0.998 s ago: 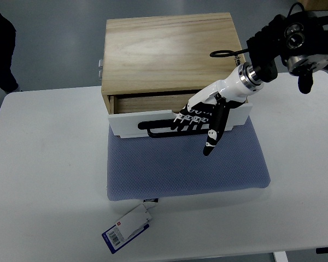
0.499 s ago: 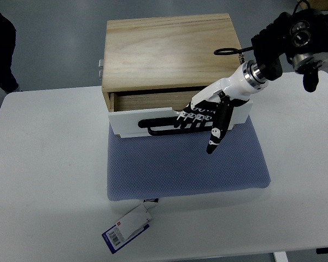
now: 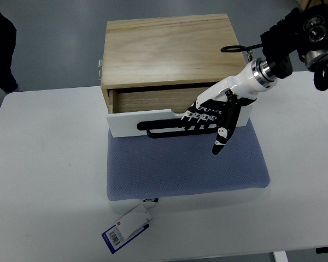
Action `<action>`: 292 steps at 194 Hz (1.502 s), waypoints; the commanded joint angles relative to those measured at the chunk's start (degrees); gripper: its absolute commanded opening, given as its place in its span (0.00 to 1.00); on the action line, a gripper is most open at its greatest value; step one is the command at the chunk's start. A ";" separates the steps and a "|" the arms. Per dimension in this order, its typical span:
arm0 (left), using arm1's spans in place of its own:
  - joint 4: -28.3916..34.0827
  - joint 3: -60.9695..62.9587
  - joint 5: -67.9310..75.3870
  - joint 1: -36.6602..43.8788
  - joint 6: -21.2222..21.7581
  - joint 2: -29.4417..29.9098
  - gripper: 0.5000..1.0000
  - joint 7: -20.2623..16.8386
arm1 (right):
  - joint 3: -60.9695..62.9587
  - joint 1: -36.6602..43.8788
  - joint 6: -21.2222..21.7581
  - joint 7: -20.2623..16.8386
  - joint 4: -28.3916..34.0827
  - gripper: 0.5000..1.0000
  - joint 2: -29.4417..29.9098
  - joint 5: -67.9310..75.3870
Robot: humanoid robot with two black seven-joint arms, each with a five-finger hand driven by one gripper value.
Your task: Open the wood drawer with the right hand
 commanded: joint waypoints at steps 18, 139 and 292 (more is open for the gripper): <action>0.00 0.00 0.00 0.07 0.00 0.00 1.00 0.00 | -0.14 0.79 -0.01 0.01 1.37 0.89 -0.92 0.20; 0.00 0.00 0.00 0.07 0.00 0.00 1.00 0.00 | 9.61 8.79 -0.01 0.19 -7.06 0.89 -9.45 6.44; -0.79 0.27 0.09 0.07 -0.09 0.00 1.00 0.00 | 75.97 -40.51 -8.73 18.12 -53.91 0.89 10.85 8.55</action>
